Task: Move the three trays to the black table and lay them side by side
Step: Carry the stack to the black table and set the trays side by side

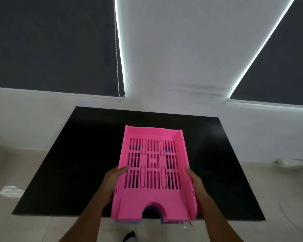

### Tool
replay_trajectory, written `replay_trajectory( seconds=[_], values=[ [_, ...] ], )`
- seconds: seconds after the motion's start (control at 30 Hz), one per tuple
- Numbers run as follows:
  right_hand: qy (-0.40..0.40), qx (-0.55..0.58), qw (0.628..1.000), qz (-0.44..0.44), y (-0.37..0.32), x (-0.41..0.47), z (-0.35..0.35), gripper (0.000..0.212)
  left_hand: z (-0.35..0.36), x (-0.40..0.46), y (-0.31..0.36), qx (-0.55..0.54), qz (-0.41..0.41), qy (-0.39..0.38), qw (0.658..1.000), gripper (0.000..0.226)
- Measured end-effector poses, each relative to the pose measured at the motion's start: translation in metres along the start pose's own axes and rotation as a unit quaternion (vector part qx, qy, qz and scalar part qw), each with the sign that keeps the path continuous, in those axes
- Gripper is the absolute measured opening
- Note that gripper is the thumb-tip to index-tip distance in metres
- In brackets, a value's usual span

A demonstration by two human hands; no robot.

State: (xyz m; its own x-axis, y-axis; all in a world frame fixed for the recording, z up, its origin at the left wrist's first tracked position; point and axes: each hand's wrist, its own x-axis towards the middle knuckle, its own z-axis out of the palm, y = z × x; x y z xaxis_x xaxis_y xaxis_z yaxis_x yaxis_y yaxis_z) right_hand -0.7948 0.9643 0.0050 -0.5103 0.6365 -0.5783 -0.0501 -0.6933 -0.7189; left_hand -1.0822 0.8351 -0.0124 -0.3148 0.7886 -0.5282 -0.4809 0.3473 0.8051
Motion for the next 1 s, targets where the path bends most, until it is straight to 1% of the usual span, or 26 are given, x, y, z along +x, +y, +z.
replay_trajectory(
  seconds=[0.13, 0.27, 0.37, 0.43, 0.5, 0.53, 0.57, 0.63, 0.7, 0.87, 1.0],
  values=[
    [0.017, 0.026, 0.999, -0.005, -0.029, 0.042, 0.013, 0.052, 0.000, 0.043, 0.033, 0.012, -0.012, -0.018, 1.000, 0.072],
    [0.043, 0.040, 0.998, -0.008, -0.049, 0.077, 0.016, 0.054, 0.006, 0.075, 0.059, 0.030, -0.019, -0.018, 0.999, 0.056],
    [0.061, -0.003, 0.998, -0.015, -0.060, 0.092, 0.015, 0.054, 0.013, 0.090, 0.073, 0.055, 0.001, -0.012, 0.998, 0.045],
    [0.092, -0.049, 0.992, -0.063, -0.064, 0.098, 0.013, 0.052, 0.017, 0.096, 0.077, 0.067, 0.034, 0.005, 0.997, 0.038],
    [0.114, -0.105, 0.978, -0.138, -0.070, 0.097, 0.013, 0.043, 0.020, 0.098, 0.081, 0.070, 0.071, 0.023, 0.995, 0.039],
    [0.107, -0.125, 0.972, -0.166, -0.073, 0.097, 0.014, 0.039, 0.021, 0.098, 0.082, 0.074, 0.085, 0.026, 0.993, 0.042],
    [0.096, -0.149, 0.966, -0.186, -0.075, 0.098, 0.015, 0.042, 0.024, 0.099, 0.084, 0.080, 0.096, 0.026, 0.992, 0.042],
    [0.083, -0.199, 0.955, -0.205, -0.078, 0.102, 0.020, 0.042, 0.029, 0.100, 0.084, 0.097, 0.107, 0.025, 0.989, 0.039],
    [0.085, -0.224, 0.946, -0.218, -0.078, 0.105, 0.024, 0.037, 0.033, 0.099, 0.084, 0.101, 0.112, 0.022, 0.988, 0.035],
    [0.072, -0.210, 0.949, -0.225, -0.096, 0.100, 0.018, 0.030, 0.051, 0.089, 0.099, 0.089, 0.147, 0.024, 0.985, 0.036],
    [0.079, -0.187, 0.951, -0.234, -0.124, 0.088, -0.011, 0.030, 0.092, 0.090, 0.113, 0.103, 0.164, 0.026, 0.981, 0.039]
  ],
)
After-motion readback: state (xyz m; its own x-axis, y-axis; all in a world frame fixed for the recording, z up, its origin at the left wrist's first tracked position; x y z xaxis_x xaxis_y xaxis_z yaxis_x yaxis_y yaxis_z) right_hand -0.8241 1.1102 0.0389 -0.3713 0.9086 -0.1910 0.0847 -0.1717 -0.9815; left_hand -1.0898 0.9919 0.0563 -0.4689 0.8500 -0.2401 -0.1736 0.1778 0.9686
